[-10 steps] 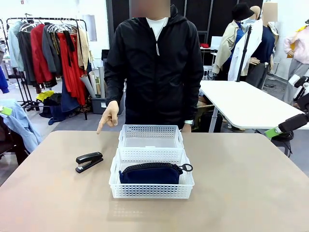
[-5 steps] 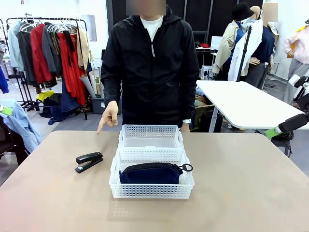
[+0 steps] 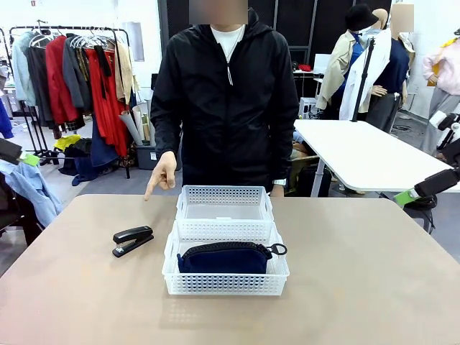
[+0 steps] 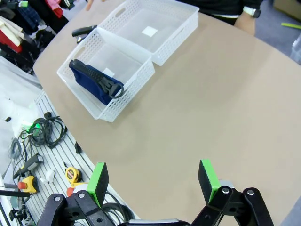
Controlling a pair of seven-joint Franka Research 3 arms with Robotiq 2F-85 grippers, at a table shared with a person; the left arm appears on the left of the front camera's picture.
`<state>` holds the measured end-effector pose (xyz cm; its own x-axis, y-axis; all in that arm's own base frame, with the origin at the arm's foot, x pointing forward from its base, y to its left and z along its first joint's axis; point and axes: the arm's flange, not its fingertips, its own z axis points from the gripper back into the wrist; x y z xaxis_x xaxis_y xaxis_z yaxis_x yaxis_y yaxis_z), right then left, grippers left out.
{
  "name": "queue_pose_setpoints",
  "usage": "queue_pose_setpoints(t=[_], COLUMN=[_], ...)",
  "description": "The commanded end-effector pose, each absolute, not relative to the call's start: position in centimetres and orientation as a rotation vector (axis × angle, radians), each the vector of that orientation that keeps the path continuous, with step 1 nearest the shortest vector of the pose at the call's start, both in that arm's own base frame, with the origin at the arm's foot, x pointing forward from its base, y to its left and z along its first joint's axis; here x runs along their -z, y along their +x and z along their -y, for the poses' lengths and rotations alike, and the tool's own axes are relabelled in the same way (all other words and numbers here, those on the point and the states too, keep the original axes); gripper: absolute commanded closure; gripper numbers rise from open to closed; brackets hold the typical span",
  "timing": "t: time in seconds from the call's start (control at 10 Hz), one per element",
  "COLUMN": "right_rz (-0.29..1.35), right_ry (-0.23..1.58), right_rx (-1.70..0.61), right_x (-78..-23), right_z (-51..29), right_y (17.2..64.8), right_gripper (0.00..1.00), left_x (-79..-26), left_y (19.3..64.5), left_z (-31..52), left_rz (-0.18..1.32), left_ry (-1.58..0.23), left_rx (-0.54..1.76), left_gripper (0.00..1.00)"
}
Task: Distribute items into two baskets.
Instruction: Pick up the Stapler that the person points to.
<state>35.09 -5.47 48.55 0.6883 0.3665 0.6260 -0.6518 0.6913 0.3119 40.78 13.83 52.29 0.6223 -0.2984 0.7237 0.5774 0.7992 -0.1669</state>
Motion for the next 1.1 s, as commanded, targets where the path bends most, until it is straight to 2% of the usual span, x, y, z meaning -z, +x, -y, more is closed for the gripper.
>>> queue_pose_setpoints(t=[0.0, 0.5, 1.0], right_rz=[0.556, 0.556, 0.556], right_ry=[0.556, 0.556, 0.556], right_rx=[-0.605, -0.605, -0.605], right_x=[-48.6, -48.6, -48.6], right_z=[5.5, 5.5, 5.5], right_y=[35.1, 35.1, 35.1], right_gripper=[0.00, 0.00, 0.00], left_x=[-52.8, -52.6, -49.4], left_y=[41.6, 42.4, 44.9], left_z=[-12.5, -6.2, 0.8], left_rz=[0.731, 0.706, 0.583], left_ry=[-0.416, -0.343, -0.228], left_rx=[0.570, 0.743, 1.015], left_gripper=[0.00, 0.00, 0.00])
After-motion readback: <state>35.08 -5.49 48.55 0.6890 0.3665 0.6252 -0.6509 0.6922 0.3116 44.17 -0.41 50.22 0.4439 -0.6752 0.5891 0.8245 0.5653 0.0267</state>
